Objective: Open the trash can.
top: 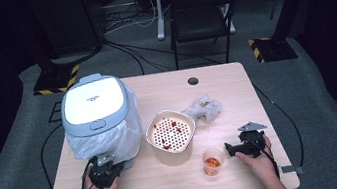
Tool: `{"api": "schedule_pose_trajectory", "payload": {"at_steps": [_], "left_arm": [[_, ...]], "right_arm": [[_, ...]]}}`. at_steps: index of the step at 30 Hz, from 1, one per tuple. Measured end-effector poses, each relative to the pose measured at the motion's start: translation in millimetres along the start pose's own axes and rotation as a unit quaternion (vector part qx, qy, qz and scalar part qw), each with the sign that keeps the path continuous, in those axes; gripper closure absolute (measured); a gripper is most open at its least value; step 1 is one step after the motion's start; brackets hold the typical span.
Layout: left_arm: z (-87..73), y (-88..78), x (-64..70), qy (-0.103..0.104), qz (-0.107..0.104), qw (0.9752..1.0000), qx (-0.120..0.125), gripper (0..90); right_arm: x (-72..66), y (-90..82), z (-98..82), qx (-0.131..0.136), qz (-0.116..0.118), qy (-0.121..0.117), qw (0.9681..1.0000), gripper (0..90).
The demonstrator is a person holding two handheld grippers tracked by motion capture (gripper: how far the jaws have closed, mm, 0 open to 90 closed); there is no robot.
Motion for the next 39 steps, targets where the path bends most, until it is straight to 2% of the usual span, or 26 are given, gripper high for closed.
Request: {"api": "schedule_pose_trajectory", "payload": {"at_steps": [2, 5, 7, 8, 11, 12, 14, 15, 19, 20, 21, 22, 23, 25, 28, 29, 31, 35, 36, 37, 38, 39], "left_arm": [[0.2, 0.5, -0.9, -0.002, -0.005, 1.0000, -0.004, 87.6], [0.0, 1.8, 0.2, -0.002, 0.004, 1.0000, -0.005, 87.7], [-0.4, 2.0, 0.4, 0.001, 0.002, 1.0000, -0.008, 87.7], [-0.4, 1.8, -0.2, 0.011, -0.003, 0.9999, -0.008, 87.7], [-1.7, 2.9, -0.3, 0.003, -0.003, 1.0000, -0.002, 87.8], [-2.2, 2.7, -0.2, 0.004, -0.010, 0.9999, -0.004, 87.9], [-4.8, 4.5, 0.2, -0.003, 0.005, 1.0000, 0.002, 87.9], [-6.1, 2.3, -3.0, 0.026, 0.004, 0.9996, -0.013, 87.9], [-8.3, 5.9, -2.0, 0.024, 0.006, 0.9996, -0.012, 87.9], [-9.0, 5.0, -4.5, 0.042, 0.000, 0.9988, -0.025, 87.9], [-9.9, 6.8, -4.7, 0.044, 0.003, 0.9989, -0.017, 88.0], [-11.0, 7.7, -5.6, 0.054, 0.004, 0.9983, -0.021, 88.0], [-12.3, 8.6, -2.4, 0.032, 0.007, 0.9994, -0.014, 88.1], [-12.0, 9.9, -1.2, 0.024, 0.008, 0.9996, -0.007, 88.0], [-12.7, 8.7, -3.0, 0.037, 0.008, 0.9992, -0.012, 88.0], [-12.7, 8.9, -2.8, 0.035, 0.007, 0.9993, -0.010, 88.0], [-12.1, 11.4, 0.6, 0.010, 0.006, 0.9999, 0.009, 88.0], [-12.0, 11.4, 0.5, 0.007, 0.003, 0.9999, 0.008, 88.0], [-12.6, 9.3, -2.3, 0.026, 0.003, 0.9996, -0.007, 88.0], [-12.0, 11.4, 0.4, 0.007, 0.004, 0.9999, 0.008, 88.0], [-11.5, 12.7, 1.6, -0.002, 0.004, 0.9999, 0.016, 88.0], [-11.9, 11.0, -0.6, 0.012, 0.001, 0.9999, 0.004, 88.0]], "right_arm": [[0.0, 0.0, 0.0, 0.000, 0.000, 0.000, 1.0000, 0.0], [0.1, 0.0, 0.0, 0.000, 0.000, 0.000, 1.0000, 0.0], [0.0, 0.0, 0.0, 0.000, 0.000, 0.000, 1.0000, 0.0], [0.0, 0.0, 0.0, 0.000, 0.000, 0.000, 1.0000, 0.0], [0.0, 0.0, 0.0, -0.001, 0.000, 0.000, 1.0000, 0.0], [0.0, 0.0, 0.0, 0.000, 0.000, 0.000, 1.0000, 0.0], [0.0, 0.0, 0.0, -0.001, 0.000, 0.000, 1.0000, 0.0], [-0.1, 0.0, 0.0, -0.001, 0.000, 0.000, 1.0000, 0.0], [0.0, 0.1, 0.0, 0.000, 0.000, -0.001, 1.0000, 0.0], [0.1, 0.0, 0.1, 0.000, 0.000, -0.002, 1.0000, 0.0], [-0.1, 0.1, 0.0, 0.000, 0.000, 0.000, 1.0000, 0.0], [-0.1, 0.0, 0.0, 0.000, 0.000, 0.000, 1.0000, 0.0], [-0.5, 0.2, 0.3, 0.001, 0.000, 0.004, 1.0000, 0.1], [0.2, -0.6, 0.0, 0.002, 0.002, 0.001, 1.0000, 2.8], [0.6, -2.7, 0.6, 0.009, -0.001, 0.007, 0.9999, 11.7], [1.1, -3.9, 1.4, 0.011, -0.002, 0.007, 0.9999, 15.7], [2.3, -4.5, 2.0, 0.006, -0.002, 0.002, 1.0000, 16.2], [0.9, -4.8, 5.0, -0.003, 0.003, 0.010, 0.9999, 18.4], [1.3, -4.7, 5.9, -0.005, 0.002, 0.006, 1.0000, 17.6], [1.4, -4.7, 7.5, -0.007, 0.001, 0.007, 1.0000, 16.9], [1.5, -5.6, 9.1, -0.008, 0.000, 0.005, 1.0000, 17.0], [2.1, -6.3, 11.5, -0.007, -0.002, 0.006, 1.0000, 16.9]]}}
Point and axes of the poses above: each handheld gripper's, and its own axes: y roughly forward along the jaws, z roughly out of its top, x roughly to its right, the point moved 4 cm from there along y, roughly forward along the jaws
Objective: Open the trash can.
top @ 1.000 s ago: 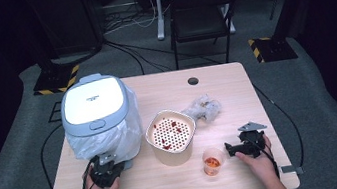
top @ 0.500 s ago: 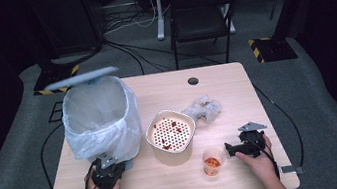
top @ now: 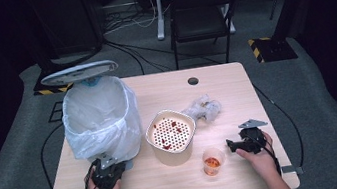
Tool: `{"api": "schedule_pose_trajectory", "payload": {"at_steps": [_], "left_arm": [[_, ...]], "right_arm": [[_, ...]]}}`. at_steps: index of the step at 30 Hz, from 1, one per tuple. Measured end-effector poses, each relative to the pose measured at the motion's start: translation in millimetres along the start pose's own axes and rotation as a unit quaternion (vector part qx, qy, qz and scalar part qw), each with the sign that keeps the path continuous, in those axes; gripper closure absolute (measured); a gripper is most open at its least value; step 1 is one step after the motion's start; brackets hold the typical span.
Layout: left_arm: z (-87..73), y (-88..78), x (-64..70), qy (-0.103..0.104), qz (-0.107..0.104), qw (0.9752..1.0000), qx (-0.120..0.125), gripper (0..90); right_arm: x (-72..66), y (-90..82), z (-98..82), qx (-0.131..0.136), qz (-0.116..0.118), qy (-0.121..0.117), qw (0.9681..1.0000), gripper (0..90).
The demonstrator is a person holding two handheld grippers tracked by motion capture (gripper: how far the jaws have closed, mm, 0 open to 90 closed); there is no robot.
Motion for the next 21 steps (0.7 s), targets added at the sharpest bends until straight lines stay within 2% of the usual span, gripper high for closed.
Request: {"api": "schedule_pose_trajectory", "payload": {"at_steps": [1, 2, 5, 9, 11, 12, 15, 16, 18, 20, 21], "left_arm": [[-0.6, -2.5, -3.7, 0.022, 0.000, 0.9996, -0.019, 88.0], [-0.6, -1.7, -3.4, 0.015, 0.001, 0.9998, -0.014, 88.1], [-0.7, -1.9, -4.0, 0.012, 0.000, 0.9998, -0.014, 88.1], [-0.5, -2.0, -4.2, 0.013, -0.001, 0.9998, -0.015, 88.1], [-0.3, -2.3, -5.1, 0.021, -0.005, 0.9996, -0.019, 88.1], [-0.4, -2.1, -4.2, 0.013, -0.001, 0.9998, -0.016, 88.1], [-0.2, -2.4, -5.5, 0.025, -0.005, 0.9995, -0.020, 88.1], [-0.2, -2.4, -5.7, 0.025, -0.006, 0.9995, -0.020, 88.1], [-0.6, -1.9, -4.0, 0.008, 0.000, 0.9999, -0.015, 88.1], [-0.5, -2.0, -4.5, 0.013, -0.003, 0.9998, -0.016, 88.1], [-0.5, -2.0, -4.6, 0.014, -0.003, 0.9998, -0.016, 88.1]], "right_arm": [[1.0, -0.5, 2.3, 0.000, 0.001, -0.003, 1.0000, 16.5], [2.0, -0.7, 5.2, 0.000, 0.000, 0.002, 1.0000, 15.6], [5.5, -0.9, 15.4, -0.002, 0.011, 0.005, 0.9999, 14.4], [6.9, -0.6, 34.7, 0.011, 0.016, -0.004, 0.9998, 14.0], [5.0, -0.2, 46.1, 0.019, 0.017, -0.007, 0.9996, 14.1], [3.9, -0.2, 51.5, 0.022, 0.015, -0.010, 0.9996, 14.1], [-1.8, 0.9, 67.5, 0.028, 0.024, -0.023, 0.9990, 16.8], [-3.8, 1.4, 72.5, 0.030, 0.029, -0.031, 0.9987, 19.4], [-8.1, 2.8, 82.1, 0.034, 0.033, -0.039, 0.9981, 22.0], [-11.2, 5.4, 91.0, 0.035, 0.034, -0.041, 0.9980, 23.7], [-13.4, 7.2, 95.2, 0.030, 0.034, -0.035, 0.9984, 23.8]]}}
Point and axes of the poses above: each handheld gripper's, and its own axes: y roughly forward along the jaws, z roughly out of its top, x roughly to its right, the point moved 4 cm from there along y, roughly forward along the jaws
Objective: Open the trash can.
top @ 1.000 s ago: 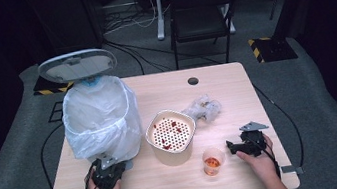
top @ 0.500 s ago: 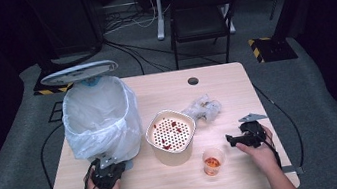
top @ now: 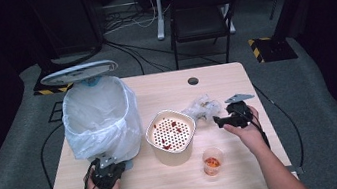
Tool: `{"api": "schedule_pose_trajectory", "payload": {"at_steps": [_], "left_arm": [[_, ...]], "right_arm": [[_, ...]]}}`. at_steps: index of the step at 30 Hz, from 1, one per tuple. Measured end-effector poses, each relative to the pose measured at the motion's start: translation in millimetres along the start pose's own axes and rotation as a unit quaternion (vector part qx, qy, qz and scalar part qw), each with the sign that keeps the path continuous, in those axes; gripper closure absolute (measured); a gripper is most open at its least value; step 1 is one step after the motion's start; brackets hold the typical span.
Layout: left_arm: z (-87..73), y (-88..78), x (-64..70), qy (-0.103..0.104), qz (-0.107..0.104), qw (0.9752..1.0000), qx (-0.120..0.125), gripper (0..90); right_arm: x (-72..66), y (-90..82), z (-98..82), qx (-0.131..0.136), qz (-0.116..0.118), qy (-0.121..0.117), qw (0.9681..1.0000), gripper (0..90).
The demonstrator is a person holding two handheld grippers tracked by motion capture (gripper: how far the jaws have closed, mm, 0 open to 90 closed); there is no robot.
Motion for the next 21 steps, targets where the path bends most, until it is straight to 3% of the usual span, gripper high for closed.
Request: {"api": "schedule_pose_trajectory", "payload": {"at_steps": [1, 3, 7, 15, 18, 21], "left_arm": [[0.1, -0.2, -0.8, 0.007, -0.004, 1.0000, -0.003, 88.1], [-0.2, 0.0, 0.0, -0.004, 0.001, 1.0000, 0.001, 88.1], [-0.1, 0.0, -0.1, -0.002, 0.000, 1.0000, 0.000, 88.1], [0.0, 0.0, -0.2, -0.001, -0.001, 1.0000, 0.000, 88.1], [-0.1, 0.1, 0.0, -0.002, 0.000, 1.0000, 0.000, 88.1], [-0.1, 0.0, -0.3, -0.001, -0.001, 1.0000, 0.000, 88.1]], "right_arm": [[-1.3, 2.1, 3.9, -0.008, -0.003, 0.006, 0.9999, 23.4], [-2.6, 6.3, 12.0, -0.005, 0.004, 0.003, 1.0000, 22.3], [-7.8, 13.6, 26.1, 0.003, 0.007, 0.001, 1.0000, 20.0], [-24.2, 31.5, 36.0, 0.008, 0.025, -0.033, 0.9991, 25.3], [-28.0, 39.9, 36.6, -0.001, 0.029, -0.024, 0.9993, 32.6], [-25.8, 46.9, 35.8, -0.005, 0.033, -0.029, 0.9990, 47.0]]}}
Point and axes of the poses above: each handheld gripper's, and its own axes: y roughly forward along the jaws, z roughly out of its top, x roughly to its right, the point moved 4 cm from there along y, roughly forward along the jaws
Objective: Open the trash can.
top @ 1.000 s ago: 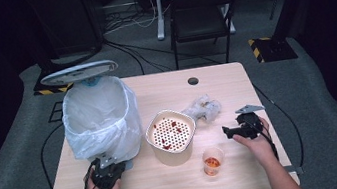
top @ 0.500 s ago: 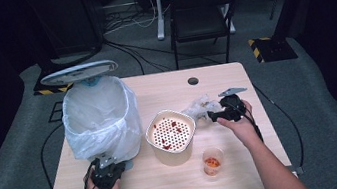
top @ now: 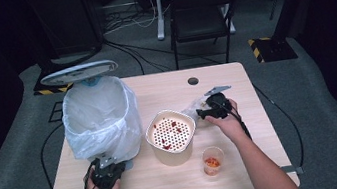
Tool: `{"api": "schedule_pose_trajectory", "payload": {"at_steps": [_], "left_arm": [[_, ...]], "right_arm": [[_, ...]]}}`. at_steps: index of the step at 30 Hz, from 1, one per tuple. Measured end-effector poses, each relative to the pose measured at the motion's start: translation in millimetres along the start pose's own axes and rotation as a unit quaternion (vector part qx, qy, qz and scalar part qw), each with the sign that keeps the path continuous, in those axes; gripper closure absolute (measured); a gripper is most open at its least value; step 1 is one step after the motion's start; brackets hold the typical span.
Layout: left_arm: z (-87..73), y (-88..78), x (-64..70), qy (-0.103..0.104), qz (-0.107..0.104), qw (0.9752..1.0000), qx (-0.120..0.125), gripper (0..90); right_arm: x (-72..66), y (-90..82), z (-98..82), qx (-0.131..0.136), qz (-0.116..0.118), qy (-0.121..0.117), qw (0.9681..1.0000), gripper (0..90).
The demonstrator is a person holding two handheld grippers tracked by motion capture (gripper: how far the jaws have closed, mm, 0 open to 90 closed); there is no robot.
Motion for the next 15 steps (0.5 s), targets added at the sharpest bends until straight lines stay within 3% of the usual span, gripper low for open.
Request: {"api": "schedule_pose_trajectory", "payload": {"at_steps": [1, 5, 7, 11, 12, 15], "left_arm": [[0.0, 0.0, 0.0, 0.000, 0.000, 1.0000, 0.000, 88.1], [-0.1, 0.0, 0.0, -0.001, 0.000, 1.0000, 0.000, 88.1], [0.0, 0.1, 0.1, -0.001, 0.000, 1.0000, 0.001, 88.1], [-0.2, -0.2, -0.4, 0.000, 0.000, 1.0000, 0.000, 88.1], [1.4, 3.6, 4.9, -0.038, 0.000, 0.9989, 0.028, 88.1], [1.5, 3.7, 4.9, -0.038, -0.002, 0.9988, 0.029, 88.1]], "right_arm": [[-1.0, 1.6, 0.0, -0.002, 0.000, 0.010, 0.9999, 53.6], [0.3, 2.5, -3.7, -0.016, 0.006, 0.006, 0.9998, 75.4], [1.4, -0.2, -7.2, -0.022, 0.009, 0.013, 0.9996, 81.5], [2.5, -13.4, -17.7, -0.027, 0.019, 0.026, 0.9991, 85.3], [2.4, -18.4, -21.7, -0.028, 0.023, 0.030, 0.9989, 85.5], [1.8, -35.3, -36.3, -0.029, 0.020, 0.030, 0.9989, 85.7]]}}
Point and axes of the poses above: each handheld gripper's, and its own axes: y roughly forward along the jaws, z roughly out of its top, x roughly to its right, the point moved 4 cm from there along y, roughly forward along the jaws
